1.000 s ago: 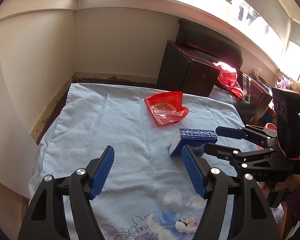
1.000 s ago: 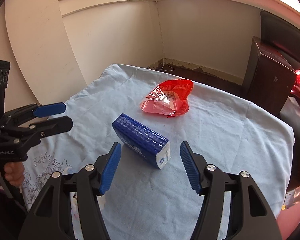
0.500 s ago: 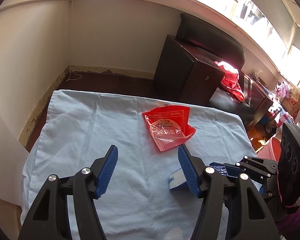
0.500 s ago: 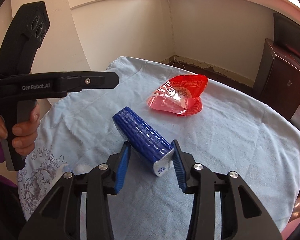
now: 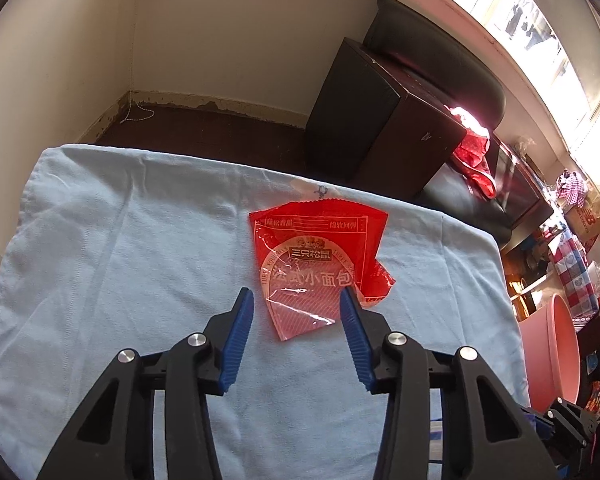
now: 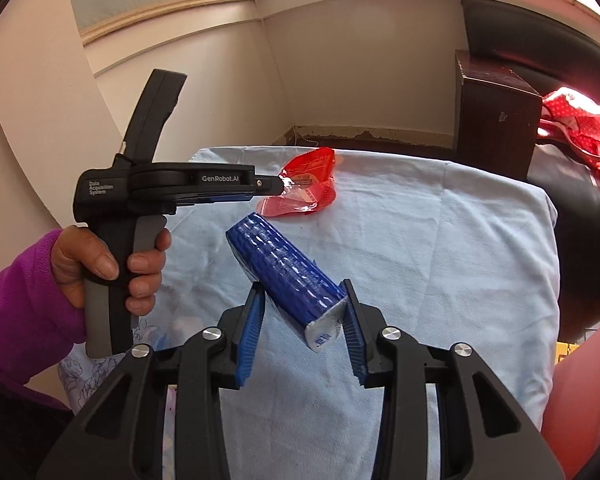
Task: Collect trash
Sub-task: 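Close the left tool on the red plastic bag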
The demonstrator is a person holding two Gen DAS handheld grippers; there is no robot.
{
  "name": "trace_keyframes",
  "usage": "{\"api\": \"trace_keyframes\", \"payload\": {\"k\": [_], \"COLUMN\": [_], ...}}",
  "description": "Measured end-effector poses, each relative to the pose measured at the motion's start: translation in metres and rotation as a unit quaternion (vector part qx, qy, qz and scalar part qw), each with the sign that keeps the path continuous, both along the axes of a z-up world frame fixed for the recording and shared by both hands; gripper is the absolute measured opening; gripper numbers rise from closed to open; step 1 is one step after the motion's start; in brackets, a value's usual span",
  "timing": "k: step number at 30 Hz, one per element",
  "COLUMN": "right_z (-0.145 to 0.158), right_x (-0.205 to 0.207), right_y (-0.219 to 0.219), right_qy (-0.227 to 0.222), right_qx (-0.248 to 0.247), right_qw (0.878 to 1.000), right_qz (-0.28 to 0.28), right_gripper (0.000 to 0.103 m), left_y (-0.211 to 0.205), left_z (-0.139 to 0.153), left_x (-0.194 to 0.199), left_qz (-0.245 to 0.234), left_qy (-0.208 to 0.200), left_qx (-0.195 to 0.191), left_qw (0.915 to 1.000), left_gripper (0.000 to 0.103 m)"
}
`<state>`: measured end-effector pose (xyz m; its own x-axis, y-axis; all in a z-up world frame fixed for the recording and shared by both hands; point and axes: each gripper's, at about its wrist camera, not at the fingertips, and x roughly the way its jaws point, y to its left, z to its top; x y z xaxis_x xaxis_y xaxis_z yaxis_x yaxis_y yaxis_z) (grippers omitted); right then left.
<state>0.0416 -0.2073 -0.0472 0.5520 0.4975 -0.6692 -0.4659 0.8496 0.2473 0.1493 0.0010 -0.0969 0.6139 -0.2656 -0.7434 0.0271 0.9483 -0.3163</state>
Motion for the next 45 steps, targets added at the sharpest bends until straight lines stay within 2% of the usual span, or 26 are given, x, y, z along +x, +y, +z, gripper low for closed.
{"api": "trace_keyframes", "payload": {"k": [2, 4, 6, 7, 8, 12, 14, 16, 17, 19, 20, 21, 25, 28, 31, 33, 35, 39, 45], "right_z": [0.0, -0.001, -0.001, -0.002, -0.002, 0.001, 0.002, 0.003, 0.003, 0.003, 0.003, 0.002, 0.001, 0.0, 0.0, 0.001, 0.002, 0.003, 0.012], "right_x": [-0.006, -0.009, -0.013, -0.013, -0.014, -0.019, -0.022, -0.025, -0.027, -0.028, -0.029, -0.029, -0.028, -0.027, -0.026, -0.026, -0.025, -0.026, -0.034], "right_y": [-0.006, -0.011, -0.016, -0.016, -0.018, -0.021, -0.023, -0.024, -0.025, -0.028, -0.029, -0.03, -0.036, -0.04, -0.043, -0.046, -0.047, -0.046, -0.048], "right_qy": [0.0, 0.004, 0.005, 0.005, 0.005, 0.0, -0.003, -0.006, -0.006, -0.006, -0.005, -0.004, -0.001, 0.001, 0.002, 0.001, -0.002, -0.005, -0.021], "right_qx": [0.003, 0.005, 0.007, 0.008, 0.01, 0.013, 0.015, 0.015, 0.015, 0.016, 0.016, 0.016, 0.019, 0.018, 0.021, 0.031, 0.038, 0.039, 0.045], "right_qw": [1.0, 1.0, 0.999, 0.999, 0.999, 0.999, 0.999, 0.999, 0.999, 0.998, 0.998, 0.998, 0.998, 0.997, 0.997, 0.996, 0.996, 0.996, 0.995], "right_qz": [-0.013, -0.023, -0.031, -0.034, -0.037, -0.044, -0.047, -0.05, -0.051, -0.054, -0.055, -0.056, -0.062, -0.069, -0.075, -0.079, -0.082, -0.081, -0.083], "right_gripper": [0.039, 0.039, 0.039, 0.039, 0.039, 0.039, 0.039, 0.039, 0.039, 0.039, 0.039, 0.039, 0.039, 0.039, 0.039, 0.039, 0.039, 0.039, 0.039], "left_y": [-0.004, -0.008, -0.01, -0.011, -0.011, -0.005, -0.002, -0.003, -0.007, -0.018, -0.024, -0.032, -0.06, -0.074, -0.08, -0.082, -0.08, -0.071, -0.063], "left_z": [-0.005, -0.009, -0.012, -0.014, -0.014, -0.009, -0.001, 0.009, 0.015, 0.024, 0.028, 0.03, 0.03, 0.023, 0.012, 0.004, 0.0, 0.009, 0.044], "left_x": [0.003, 0.004, 0.003, 0.002, 0.0, -0.011, -0.02, -0.029, -0.034, -0.039, -0.041, -0.042, -0.035, -0.022, -0.01, -0.005, -0.004, -0.016, -0.046], "left_qz": [0.003, 0.006, 0.009, 0.01, 0.012, 0.019, 0.016, 0.007, -0.005, -0.029, -0.038, -0.05, -0.094, -0.117, -0.126, -0.13, -0.132, -0.123, -0.113], "left_qy": [0.008, 0.015, 0.018, 0.017, 0.013, 0.005, -0.012, -0.032, -0.045, -0.062, -0.07, -0.081, -0.1, -0.101, -0.09, -0.083, -0.077, -0.084, -0.112], "left_qx": [0.007, 0.014, 0.021, 0.024, 0.027, 0.007, -0.004, 0.002, 0.006, 0.031, 0.048, 0.065, 0.136, 0.173, 0.195, 0.199, 0.197, 0.17, 0.105], "left_qw": [0.9999, 0.9998, 0.9996, 0.9995, 0.9995, 0.9998, 0.9998, 0.9995, 0.9989, 0.9972, 0.9957, 0.9933, 0.9811, 0.9727, 0.9685, 0.9678, 0.9685, 0.9741, 0.9817], "left_gripper": [0.027, 0.022, 0.008, 0.006, 0.0, 0.0, 0.0, 0.0, 0.003, 0.027, 0.049, 0.052, 0.052, 0.044, 0.035, 0.014, 0.002, 0.0, 0.0]}}
